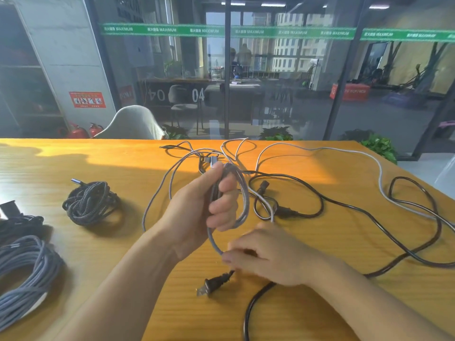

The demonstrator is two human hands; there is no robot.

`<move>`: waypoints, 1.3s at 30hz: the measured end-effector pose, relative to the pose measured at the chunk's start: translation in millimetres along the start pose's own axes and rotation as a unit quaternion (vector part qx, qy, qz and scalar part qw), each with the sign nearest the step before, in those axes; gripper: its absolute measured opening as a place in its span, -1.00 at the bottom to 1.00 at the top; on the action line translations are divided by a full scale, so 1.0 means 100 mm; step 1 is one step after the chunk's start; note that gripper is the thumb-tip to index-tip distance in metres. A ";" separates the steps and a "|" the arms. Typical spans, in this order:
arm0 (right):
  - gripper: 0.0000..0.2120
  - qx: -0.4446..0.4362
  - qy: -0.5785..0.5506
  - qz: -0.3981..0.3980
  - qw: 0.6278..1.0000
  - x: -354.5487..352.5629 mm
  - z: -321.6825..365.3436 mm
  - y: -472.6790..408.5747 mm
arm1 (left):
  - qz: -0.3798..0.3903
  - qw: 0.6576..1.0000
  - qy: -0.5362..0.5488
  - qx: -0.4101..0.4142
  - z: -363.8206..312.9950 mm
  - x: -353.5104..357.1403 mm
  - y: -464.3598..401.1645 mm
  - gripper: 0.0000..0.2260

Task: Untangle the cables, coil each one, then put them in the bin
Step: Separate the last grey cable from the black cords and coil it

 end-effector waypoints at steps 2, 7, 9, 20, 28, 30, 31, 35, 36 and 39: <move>-0.37 0.032 0.072 -0.024 0.997 -0.15 -0.26 0.04 | 0.039 0.999 0.014 -0.034 0.03 0.00 0.03 -0.61; -0.38 0.094 0.135 -0.145 0.976 -0.79 -0.85 0.30 | 0.122 0.989 0.022 -0.082 0.04 0.02 0.12 -0.62; -0.43 0.103 0.138 -0.190 0.967 -0.98 -0.95 0.40 | 0.138 0.985 0.004 -0.108 0.09 0.06 0.14 -0.61; -0.49 0.107 0.245 -0.454 0.850 -1.42 -0.45 0.69 | 0.103 0.957 -0.256 -0.091 0.26 0.20 0.09 -0.63; -0.65 0.087 0.052 -0.465 0.880 -1.11 -0.18 0.52 | -0.024 0.943 -0.323 -0.079 0.36 0.02 -0.06 -0.59; -0.70 0.066 0.002 -0.427 0.902 -1.02 -0.14 0.46 | -0.064 0.950 -0.298 -0.063 0.35 -0.07 -0.08 -0.59; -0.71 0.057 -0.015 -0.402 0.914 -0.96 -0.11 0.42 | -0.081 0.955 -0.279 -0.054 0.34 -0.10 -0.09 -0.59; -0.70 0.029 -0.055 -0.272 0.960 -0.64 0.04 0.23 | -0.139 0.970 -0.199 -0.007 0.23 -0.14 -0.08 -0.49; -0.68 0.023 -0.045 -0.249 0.967 -0.58 0.08 0.20 | -0.151 0.971 -0.187 -0.003 0.21 -0.15 -0.06 -0.46; -0.66 0.015 -0.015 -0.226 0.974 -0.53 0.10 0.19 | -0.150 0.969 -0.194 0.002 0.19 -0.14 -0.05 -0.51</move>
Point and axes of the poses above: each hand's wrist, its own y-axis away from the middle knuckle, its own x-axis out of the palm, z = x × y, the point moved 9 cm from there along -y, towards the middle knuckle, and after that the axes turned 3 degrees about -x, right-handed, at the moved point
